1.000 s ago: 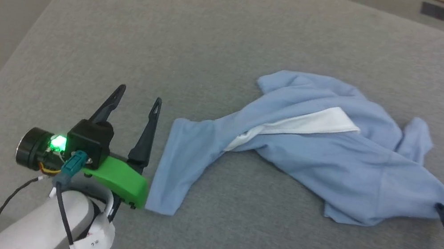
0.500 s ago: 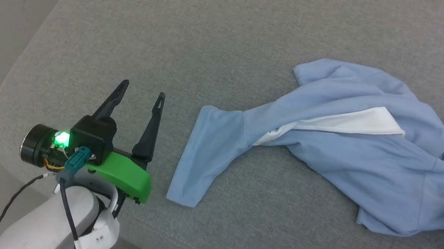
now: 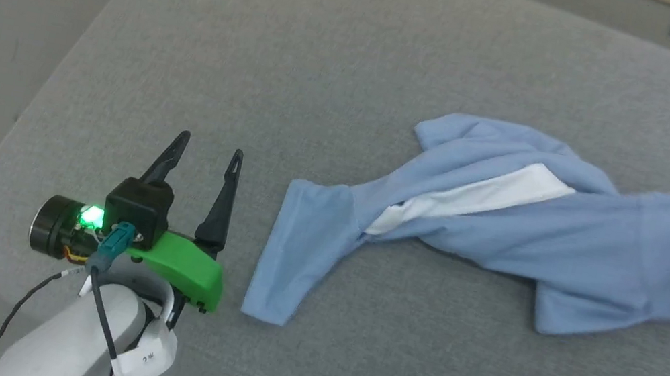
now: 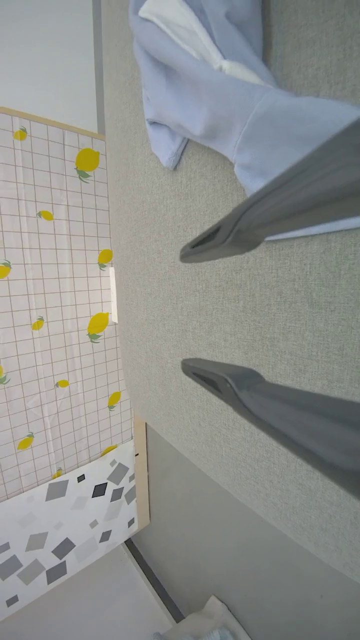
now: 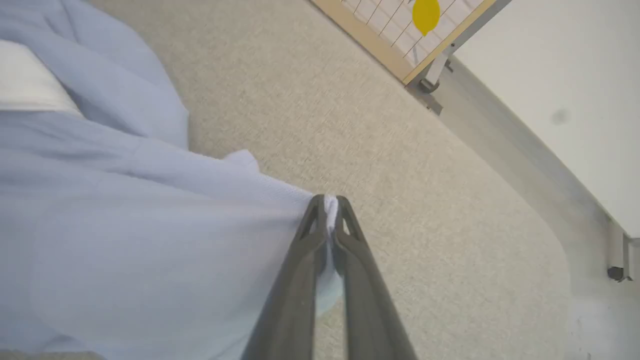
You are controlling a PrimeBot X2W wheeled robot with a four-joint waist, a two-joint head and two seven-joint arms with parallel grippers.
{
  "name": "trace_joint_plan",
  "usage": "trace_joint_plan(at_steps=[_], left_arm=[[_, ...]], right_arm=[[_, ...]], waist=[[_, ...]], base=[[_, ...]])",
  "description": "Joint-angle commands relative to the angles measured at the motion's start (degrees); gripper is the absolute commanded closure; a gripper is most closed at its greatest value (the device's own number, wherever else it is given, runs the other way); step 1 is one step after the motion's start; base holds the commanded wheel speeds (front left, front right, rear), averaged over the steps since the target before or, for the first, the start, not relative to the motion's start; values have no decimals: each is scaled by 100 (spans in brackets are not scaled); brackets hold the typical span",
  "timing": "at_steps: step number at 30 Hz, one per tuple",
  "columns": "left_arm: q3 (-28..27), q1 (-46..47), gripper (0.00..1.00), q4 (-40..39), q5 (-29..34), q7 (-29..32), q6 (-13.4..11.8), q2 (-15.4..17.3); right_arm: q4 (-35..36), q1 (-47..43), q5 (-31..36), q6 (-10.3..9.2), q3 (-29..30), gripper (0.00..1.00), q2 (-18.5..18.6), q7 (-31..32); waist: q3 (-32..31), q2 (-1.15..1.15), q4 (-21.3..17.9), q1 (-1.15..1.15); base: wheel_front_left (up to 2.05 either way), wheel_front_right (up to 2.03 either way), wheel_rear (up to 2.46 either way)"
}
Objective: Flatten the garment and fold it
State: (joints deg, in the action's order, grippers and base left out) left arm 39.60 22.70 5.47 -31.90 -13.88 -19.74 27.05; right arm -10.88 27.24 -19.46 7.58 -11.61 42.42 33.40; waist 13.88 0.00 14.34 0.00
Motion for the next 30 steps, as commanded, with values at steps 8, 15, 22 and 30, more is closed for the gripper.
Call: trace_joint_plan(at_steps=[8, 15, 22, 30], left_arm=[[-76, -298, 0, -44, -199, 50, -87, 129], [-106, -530, 0, -142, -298, 109, -149, 261], [-60, -553, 0, -189, -332, 199, -144, 287], [33, -500, 0, -141, -340, 286, -91, 264]], right_arm=[[261, 52, -40, -9, 180, 100, 389, -1070], [1232, -1731, -123, -9, 476, 100, 224, -1199], [1710, -3569, 78, -9, -65, 100, 97, -888], [1278, -3748, 58, -9, -451, 0, 137, -856]], waist=[[-588, 0, -665, 0], [-739, 0, -978, 0], [-785, 0, -1110, 0], [-825, 0, -995, 0]], base=[[0, 0, 0], [0, 0, 0], [0, 0, 0], [0, 0, 0]])
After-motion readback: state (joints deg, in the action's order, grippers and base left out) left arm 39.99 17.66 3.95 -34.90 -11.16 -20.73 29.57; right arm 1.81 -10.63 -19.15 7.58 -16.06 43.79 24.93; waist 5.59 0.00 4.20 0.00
